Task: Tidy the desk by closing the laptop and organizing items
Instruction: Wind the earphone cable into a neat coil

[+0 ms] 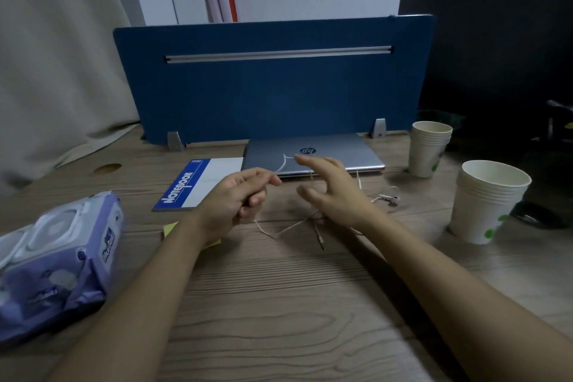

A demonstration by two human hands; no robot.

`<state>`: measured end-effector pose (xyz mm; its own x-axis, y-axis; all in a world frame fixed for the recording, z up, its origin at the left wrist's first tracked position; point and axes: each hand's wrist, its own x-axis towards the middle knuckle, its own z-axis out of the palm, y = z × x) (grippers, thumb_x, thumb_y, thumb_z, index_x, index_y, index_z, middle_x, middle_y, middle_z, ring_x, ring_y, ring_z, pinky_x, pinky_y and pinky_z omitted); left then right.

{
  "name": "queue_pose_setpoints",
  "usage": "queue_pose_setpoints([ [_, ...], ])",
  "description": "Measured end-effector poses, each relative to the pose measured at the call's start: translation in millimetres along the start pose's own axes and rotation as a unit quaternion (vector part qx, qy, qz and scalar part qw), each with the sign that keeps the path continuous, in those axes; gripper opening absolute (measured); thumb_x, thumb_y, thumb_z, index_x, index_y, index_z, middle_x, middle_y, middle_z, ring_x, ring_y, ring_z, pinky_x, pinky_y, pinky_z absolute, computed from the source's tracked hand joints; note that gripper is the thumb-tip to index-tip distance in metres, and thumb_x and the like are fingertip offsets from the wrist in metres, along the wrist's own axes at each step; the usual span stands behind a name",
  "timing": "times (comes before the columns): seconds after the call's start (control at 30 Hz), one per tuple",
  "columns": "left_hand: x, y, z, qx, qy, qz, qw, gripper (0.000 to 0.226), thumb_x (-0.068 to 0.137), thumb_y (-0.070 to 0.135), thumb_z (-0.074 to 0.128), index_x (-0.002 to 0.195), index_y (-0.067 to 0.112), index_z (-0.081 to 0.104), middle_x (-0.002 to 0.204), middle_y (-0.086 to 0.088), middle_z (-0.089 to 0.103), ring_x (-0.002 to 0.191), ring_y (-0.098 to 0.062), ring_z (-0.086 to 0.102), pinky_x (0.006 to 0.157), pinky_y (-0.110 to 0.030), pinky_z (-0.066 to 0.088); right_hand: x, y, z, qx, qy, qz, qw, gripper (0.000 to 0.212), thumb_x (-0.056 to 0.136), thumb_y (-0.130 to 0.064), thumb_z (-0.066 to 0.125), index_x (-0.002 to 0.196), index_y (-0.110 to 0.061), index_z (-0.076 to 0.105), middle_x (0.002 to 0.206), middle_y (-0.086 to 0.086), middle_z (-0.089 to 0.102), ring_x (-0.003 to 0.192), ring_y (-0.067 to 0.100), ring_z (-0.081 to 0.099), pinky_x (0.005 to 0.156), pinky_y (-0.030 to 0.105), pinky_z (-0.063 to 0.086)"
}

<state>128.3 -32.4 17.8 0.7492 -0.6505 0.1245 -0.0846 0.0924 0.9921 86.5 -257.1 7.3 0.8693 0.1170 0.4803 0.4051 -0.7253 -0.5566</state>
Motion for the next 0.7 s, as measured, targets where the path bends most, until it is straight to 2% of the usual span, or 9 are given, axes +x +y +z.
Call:
queue_pose_setpoints([
  [0.07, 0.0, -0.3, 3.3, 0.025, -0.021, -0.01, 0.999, 0.028, 0.089, 0.044, 0.061, 0.096, 0.019, 0.072, 0.057, 0.008, 0.042, 0.04, -0.003, 0.031, 0.036, -0.014, 0.025, -2.5, -5.3, 1.8, 0.015, -0.032, -0.024, 0.999, 0.065, 0.09, -0.027, 0.066, 0.148, -0.028, 0.038, 0.149, -0.009, 0.043, 0.14, 0.014, 0.026, 0.115, 0.035, 0.025],
  [0.13, -0.4, -0.2, 6.1, 0.044, -0.035, -0.015, 0.998, 0.027, 0.091, 0.041, 0.059, 0.096, 0.018, 0.073, 0.057, 0.007, 0.042, 0.04, -0.003, 0.03, 0.035, -0.014, 0.024, -3.6, -11.5, 5.3, 0.022, -0.021, -0.05, 0.998, 0.069, 0.088, -0.032, 0.069, 0.148, -0.031, 0.036, 0.153, -0.01, 0.036, 0.141, 0.013, 0.025, 0.115, 0.03, 0.022],
  [0.23, -1.8, 1.7, 7.3, 0.055, -0.037, -0.018, 0.998, 0.028, 0.092, 0.038, 0.057, 0.093, 0.015, 0.073, 0.056, 0.006, 0.042, 0.04, -0.003, 0.03, 0.036, -0.015, 0.022, -1.5, -18.4, 7.7, 0.038, 0.036, -0.069, 0.996, 0.067, 0.085, -0.034, 0.073, 0.144, -0.026, 0.041, 0.15, -0.005, 0.04, 0.139, 0.015, 0.031, 0.115, 0.032, 0.025],
  [0.33, -3.4, 3.7, 5.8, 0.061, -0.031, -0.027, 0.997, 0.029, 0.09, 0.039, 0.057, 0.087, 0.015, 0.072, 0.055, 0.005, 0.041, 0.04, -0.004, 0.03, 0.036, -0.015, 0.021, -1.9, -18.1, 4.6, 0.042, 0.04, -0.057, 0.997, 0.068, 0.086, -0.031, 0.072, 0.145, -0.028, 0.039, 0.145, -0.012, 0.044, 0.136, 0.013, 0.033, 0.113, 0.032, 0.028],
  [0.43, -3.8, 4.2, 5.5, 0.064, -0.03, -0.035, 0.997, 0.031, 0.089, 0.039, 0.058, 0.085, 0.011, 0.07, 0.054, 0.004, 0.042, 0.04, -0.005, 0.03, 0.036, -0.016, 0.021, -1.6, -12.3, 1.0, 0.007, 0.036, -0.051, 0.998, 0.049, 0.09, -0.03, 0.066, 0.137, -0.03, 0.051, 0.125, -0.014, 0.06, 0.122, 0.015, 0.041, 0.104, 0.034, 0.035],
  [0.5, -4.5, 5.5, 4.7, 0.068, -0.023, -0.036, 0.997, 0.031, 0.088, 0.04, 0.058, 0.082, 0.012, 0.068, 0.053, 0.005, 0.042, 0.041, -0.006, 0.029, 0.038, -0.018, 0.02, 0.7, -8.6, -1.0, -0.06, 0.028, -0.047, 0.997, 0.022, 0.094, -0.031, 0.06, 0.114, -0.026, 0.067, 0.101, -0.012, 0.066, 0.106, 0.019, 0.046, 0.093, 0.042, 0.04],
  [0.53, -5.0, 6.8, 3.5, 0.067, -0.016, -0.032, 0.997, 0.03, 0.089, 0.04, 0.057, 0.079, 0.013, 0.067, 0.052, 0.005, 0.041, 0.042, -0.006, 0.029, 0.04, -0.019, 0.019, 1.8, -6.6, -2.2, -0.087, 0.024, -0.042, 0.995, 0.018, 0.095, -0.032, 0.058, 0.104, -0.023, 0.07, 0.091, -0.012, 0.064, 0.1, 0.02, 0.047, 0.089, 0.045, 0.041],
  [0.63, -5.7, 12.4, -4.3, 0.021, 0.045, 0.0, 0.999, 0.031, 0.095, 0.035, 0.053, 0.07, 0.019, 0.061, 0.051, 0.009, 0.036, 0.043, -0.005, 0.026, 0.042, -0.021, 0.018, 4.1, 3.9, -8.5, -0.101, 0.036, -0.015, 0.994, 0.022, 0.099, -0.029, 0.052, 0.094, -0.019, 0.07, 0.079, -0.015, 0.057, 0.091, 0.024, 0.051, 0.082, 0.046, 0.044],
  [0.7, -5.5, 16.7, -13.2, -0.06, 0.111, 0.04, 0.991, 0.035, 0.099, 0.029, 0.048, 0.067, 0.02, 0.056, 0.051, 0.01, 0.031, 0.041, -0.003, 0.024, 0.039, -0.018, 0.017, 5.1, 16.0, -14.7, -0.118, 0.057, 0.016, 0.991, 0.024, 0.1, -0.027, 0.049, 0.092, -0.017, 0.069, 0.075, -0.009, 0.061, 0.087, 0.026, 0.053, 0.078, 0.045, 0.046],
])
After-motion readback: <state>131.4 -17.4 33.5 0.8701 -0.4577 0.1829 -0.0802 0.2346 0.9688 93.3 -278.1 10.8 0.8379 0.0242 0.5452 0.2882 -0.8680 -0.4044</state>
